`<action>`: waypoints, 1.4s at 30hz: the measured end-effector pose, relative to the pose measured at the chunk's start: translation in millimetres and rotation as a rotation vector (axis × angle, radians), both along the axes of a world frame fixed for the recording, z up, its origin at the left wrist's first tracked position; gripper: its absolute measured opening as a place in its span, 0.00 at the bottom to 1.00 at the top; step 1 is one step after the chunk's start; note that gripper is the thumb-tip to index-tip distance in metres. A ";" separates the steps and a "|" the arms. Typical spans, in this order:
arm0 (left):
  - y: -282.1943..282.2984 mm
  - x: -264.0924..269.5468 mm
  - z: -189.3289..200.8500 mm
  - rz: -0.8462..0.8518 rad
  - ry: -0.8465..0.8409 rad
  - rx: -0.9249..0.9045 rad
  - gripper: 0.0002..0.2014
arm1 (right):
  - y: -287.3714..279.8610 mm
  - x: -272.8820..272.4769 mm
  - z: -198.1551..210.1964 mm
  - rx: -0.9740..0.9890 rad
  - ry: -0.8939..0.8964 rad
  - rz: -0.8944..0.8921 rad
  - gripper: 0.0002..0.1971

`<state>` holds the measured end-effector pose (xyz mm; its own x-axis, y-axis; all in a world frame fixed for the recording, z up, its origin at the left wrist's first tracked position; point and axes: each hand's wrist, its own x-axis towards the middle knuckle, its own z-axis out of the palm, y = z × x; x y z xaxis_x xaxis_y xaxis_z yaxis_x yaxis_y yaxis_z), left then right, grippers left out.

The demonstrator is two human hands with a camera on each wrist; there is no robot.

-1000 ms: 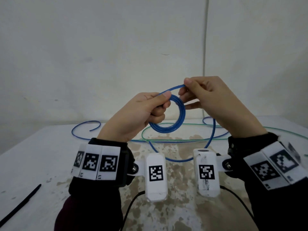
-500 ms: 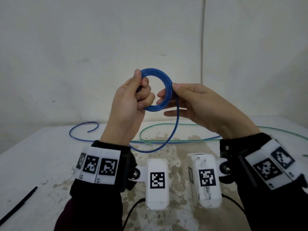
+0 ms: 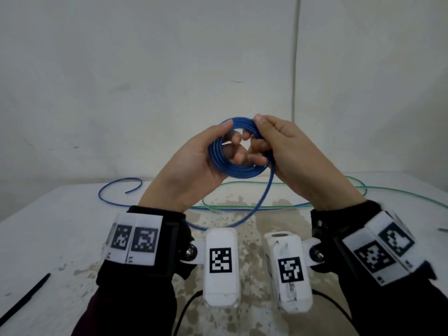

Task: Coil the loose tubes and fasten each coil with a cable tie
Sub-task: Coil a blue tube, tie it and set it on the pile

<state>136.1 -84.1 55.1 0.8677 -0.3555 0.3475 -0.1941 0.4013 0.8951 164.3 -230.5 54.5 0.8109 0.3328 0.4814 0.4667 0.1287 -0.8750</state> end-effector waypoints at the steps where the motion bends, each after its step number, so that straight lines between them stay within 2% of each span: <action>1: 0.1 0.6 -0.5 0.009 0.005 0.023 0.13 | -1.4 -0.2 0.5 -0.052 -0.019 -0.009 0.18; 6: 6.1 3.2 -3.8 0.048 0.011 0.174 0.14 | -9.3 -4.4 4.8 -0.233 -0.097 -0.075 0.18; 9: 6.3 2.5 -2.2 0.103 -0.057 0.187 0.16 | -5.8 -3.4 2.9 -0.184 -0.086 -0.035 0.19; 12: 3.9 1.5 1.4 0.192 -0.147 0.123 0.18 | -4.2 -0.6 2.3 -0.052 0.003 0.052 0.19; 18: -4.2 6.6 -1.7 0.293 -0.184 -0.119 0.19 | -9.6 -0.5 5.0 0.118 0.163 0.226 0.19; 23: -20.0 5.5 -7.0 0.184 -0.166 -0.220 0.19 | -8.9 0.9 6.8 0.221 0.181 0.197 0.19; 26: -20.0 3.4 -5.9 0.091 -0.145 -0.133 0.17 | -12.3 2.1 7.6 0.194 0.122 0.143 0.19; 31: -8.9 -2.0 -0.6 0.107 -0.054 0.149 0.15 | -17.2 -1.3 5.7 -0.140 -0.093 0.051 0.18; 35: 2.3 -5.5 -1.5 0.068 -0.045 0.301 0.12 | -15.7 -5.3 5.3 -0.284 -0.123 0.037 0.18; 39: 5.7 -3.9 -2.5 0.059 -0.046 0.334 0.13 | -13.7 -6.2 4.7 -0.283 -0.074 0.073 0.17; 42: 1.6 0.3 -3.5 0.135 -0.096 0.274 0.17 | -9.1 -3.0 4.2 -0.106 0.032 0.073 0.13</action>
